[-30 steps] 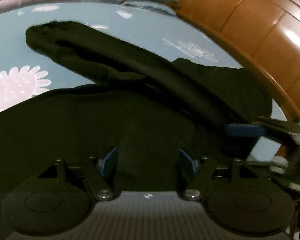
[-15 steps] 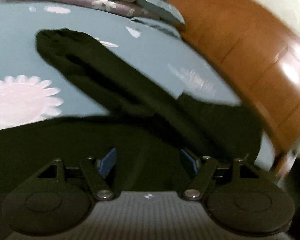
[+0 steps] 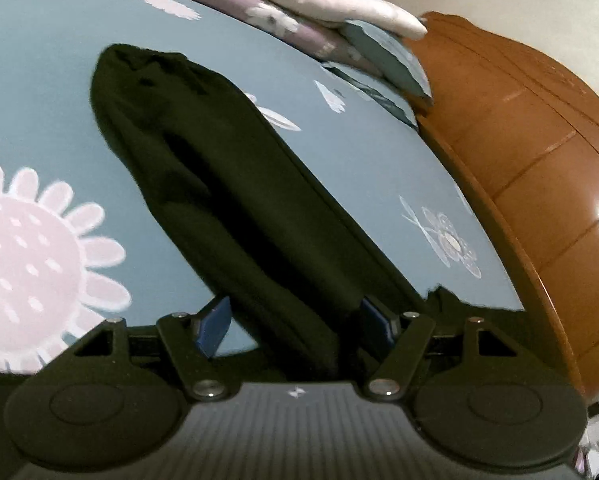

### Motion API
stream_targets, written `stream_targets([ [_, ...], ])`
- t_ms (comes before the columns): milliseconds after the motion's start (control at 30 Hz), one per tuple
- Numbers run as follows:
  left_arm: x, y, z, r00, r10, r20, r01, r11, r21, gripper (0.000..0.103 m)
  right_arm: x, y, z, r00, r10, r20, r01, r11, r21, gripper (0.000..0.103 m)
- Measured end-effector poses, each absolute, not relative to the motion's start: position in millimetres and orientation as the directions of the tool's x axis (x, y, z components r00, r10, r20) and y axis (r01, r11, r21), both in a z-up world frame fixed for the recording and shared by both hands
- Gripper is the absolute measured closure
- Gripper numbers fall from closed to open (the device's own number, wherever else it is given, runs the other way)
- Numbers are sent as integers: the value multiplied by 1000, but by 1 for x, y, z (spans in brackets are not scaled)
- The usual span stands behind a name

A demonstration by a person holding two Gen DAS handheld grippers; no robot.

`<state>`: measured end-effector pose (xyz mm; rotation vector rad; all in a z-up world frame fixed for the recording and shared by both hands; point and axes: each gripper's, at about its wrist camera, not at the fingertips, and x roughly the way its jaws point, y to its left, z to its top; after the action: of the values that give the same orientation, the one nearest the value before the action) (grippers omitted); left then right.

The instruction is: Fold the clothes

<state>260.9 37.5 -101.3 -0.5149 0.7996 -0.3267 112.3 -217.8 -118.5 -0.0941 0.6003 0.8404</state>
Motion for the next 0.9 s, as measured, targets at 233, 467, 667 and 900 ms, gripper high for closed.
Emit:
stream_targets([
  [233, 234, 35, -82, 650, -488, -583, 98, 814, -573, 32, 97, -204, -123, 558, 621, -551, -742, 670, 4, 0],
  [467, 201, 28, -76, 612, -499, -614, 116, 824, -554, 28, 109, -216, -96, 498, 692, -523, -718, 667, 199, 0],
  [667, 190, 26, -78, 572, -526, -630, 174, 828, -533, 28, 132, -231, -47, 595, 669, -446, -672, 718, 180, 0],
  [900, 179, 33, -92, 544, -577, -610, 186, 791, -583, 27, 172, -225, -70, 547, 609, -575, -604, 762, 233, 0],
])
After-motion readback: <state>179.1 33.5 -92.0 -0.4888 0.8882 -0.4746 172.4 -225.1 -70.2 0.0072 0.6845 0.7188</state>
